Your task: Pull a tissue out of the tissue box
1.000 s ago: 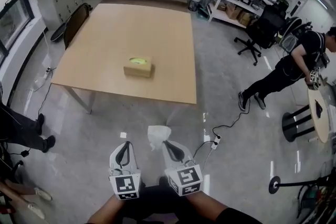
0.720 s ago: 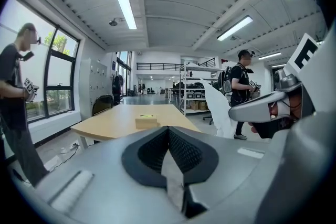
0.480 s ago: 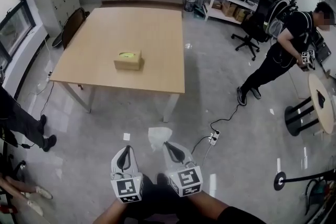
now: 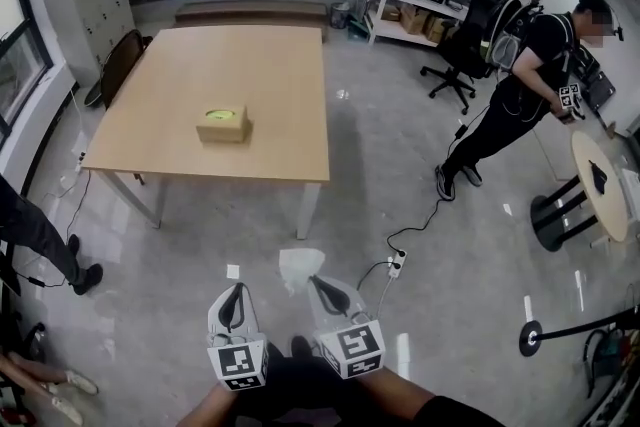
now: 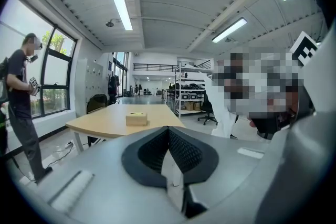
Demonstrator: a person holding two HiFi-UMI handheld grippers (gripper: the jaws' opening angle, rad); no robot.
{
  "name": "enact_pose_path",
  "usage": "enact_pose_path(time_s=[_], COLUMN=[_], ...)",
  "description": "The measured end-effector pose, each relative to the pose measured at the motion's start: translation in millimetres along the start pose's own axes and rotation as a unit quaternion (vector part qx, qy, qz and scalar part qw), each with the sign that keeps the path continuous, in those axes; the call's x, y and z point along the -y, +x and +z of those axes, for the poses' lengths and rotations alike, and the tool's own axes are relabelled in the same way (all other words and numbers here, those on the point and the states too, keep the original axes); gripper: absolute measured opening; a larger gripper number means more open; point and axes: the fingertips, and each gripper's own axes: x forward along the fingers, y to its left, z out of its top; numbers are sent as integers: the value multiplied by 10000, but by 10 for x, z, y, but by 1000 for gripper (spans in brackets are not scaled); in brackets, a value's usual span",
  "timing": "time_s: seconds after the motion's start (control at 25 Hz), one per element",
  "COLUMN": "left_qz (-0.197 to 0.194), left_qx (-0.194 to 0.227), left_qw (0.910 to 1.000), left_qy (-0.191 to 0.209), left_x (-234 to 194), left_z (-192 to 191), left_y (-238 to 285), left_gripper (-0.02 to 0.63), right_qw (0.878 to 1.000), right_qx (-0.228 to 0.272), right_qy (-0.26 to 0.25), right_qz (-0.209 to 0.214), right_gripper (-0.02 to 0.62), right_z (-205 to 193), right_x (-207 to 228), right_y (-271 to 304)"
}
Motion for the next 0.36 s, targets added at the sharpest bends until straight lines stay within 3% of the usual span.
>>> enact_pose_path(time_s=[0.36], left_qz=[-149], left_qx=[43], left_qw=[9999], left_qy=[-11], left_x=[22], left_z=[46], left_y=[109], left_gripper=[18], right_qw=[9999], right_qx=[21], right_qy=[27], right_qz=[-98], right_gripper=[-8], right_z=[35], right_x=[79], right_y=[37])
